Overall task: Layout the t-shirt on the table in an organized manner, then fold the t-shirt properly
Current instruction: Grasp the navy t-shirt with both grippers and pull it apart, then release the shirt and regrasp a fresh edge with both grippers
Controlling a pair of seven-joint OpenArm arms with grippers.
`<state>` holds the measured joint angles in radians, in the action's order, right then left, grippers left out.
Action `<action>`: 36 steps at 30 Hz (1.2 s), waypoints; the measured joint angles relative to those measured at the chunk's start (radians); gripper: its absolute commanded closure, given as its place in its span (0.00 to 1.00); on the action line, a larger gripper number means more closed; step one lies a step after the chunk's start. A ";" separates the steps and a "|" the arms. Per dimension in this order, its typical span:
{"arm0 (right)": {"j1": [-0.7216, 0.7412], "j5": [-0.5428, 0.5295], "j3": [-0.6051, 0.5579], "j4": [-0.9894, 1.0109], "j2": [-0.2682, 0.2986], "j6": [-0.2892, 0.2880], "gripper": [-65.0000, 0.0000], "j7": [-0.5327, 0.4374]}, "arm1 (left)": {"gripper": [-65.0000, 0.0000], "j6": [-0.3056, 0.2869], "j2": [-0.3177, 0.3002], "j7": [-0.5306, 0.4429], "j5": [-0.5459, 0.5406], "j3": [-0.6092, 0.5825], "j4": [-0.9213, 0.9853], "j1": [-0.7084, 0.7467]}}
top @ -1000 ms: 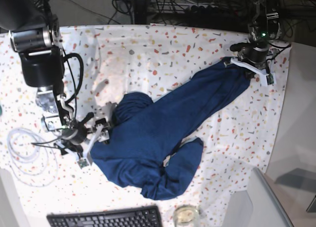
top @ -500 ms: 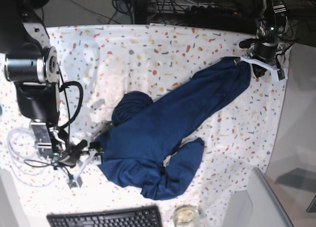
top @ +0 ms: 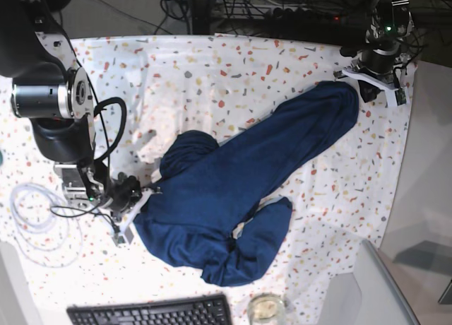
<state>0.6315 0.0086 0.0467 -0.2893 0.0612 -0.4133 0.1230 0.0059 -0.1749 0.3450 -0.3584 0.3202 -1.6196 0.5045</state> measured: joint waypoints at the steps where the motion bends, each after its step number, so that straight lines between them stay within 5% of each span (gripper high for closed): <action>1: -0.013 -0.003 0.000 -0.037 0.000 0.000 0.95 0.017 | 1.00 0.000 0.000 0.000 0.003 0.000 -0.001 0.004; 9: -0.350 0.003 0.002 -0.780 0.045 -0.005 1.00 0.343 | 1.00 0.001 -0.004 -0.002 0.008 0.003 -0.005 0.007; 20: -0.712 0.005 0.041 -1.659 0.040 -0.011 1.00 0.656 | 1.00 -0.002 0.000 -0.001 0.002 0.000 -0.006 -0.009; 21: -0.711 0.005 0.033 -1.697 0.042 -0.007 1.00 0.670 | 1.00 -0.002 0.000 -0.001 0.002 0.000 -0.006 -0.012; 25: -0.573 -0.008 -0.041 -1.697 0.035 -0.016 1.00 0.695 | 0.61 -0.004 -0.002 -0.001 -0.006 0.000 -0.006 -0.018; 28: -0.444 -0.005 -0.069 -1.692 0.036 -0.014 1.00 0.771 | 0.43 -0.002 -0.006 0.000 -0.005 0.004 -0.013 -0.016; 33: -0.209 -0.002 -0.173 -1.564 0.027 -0.014 1.00 0.789 | 0.39 -0.005 0.000 -0.004 -0.006 0.001 -0.043 -0.016; 36: -0.084 -0.006 -0.212 -1.380 -0.029 -0.016 1.00 0.768 | 0.39 -0.002 -0.003 0.000 -0.006 0.003 -0.046 -0.017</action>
<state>0.5472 0.0021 -0.1654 -1.6691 0.0326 -0.4297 0.8906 0.0040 -0.1783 0.3447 -0.3641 0.3233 -1.6657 0.4877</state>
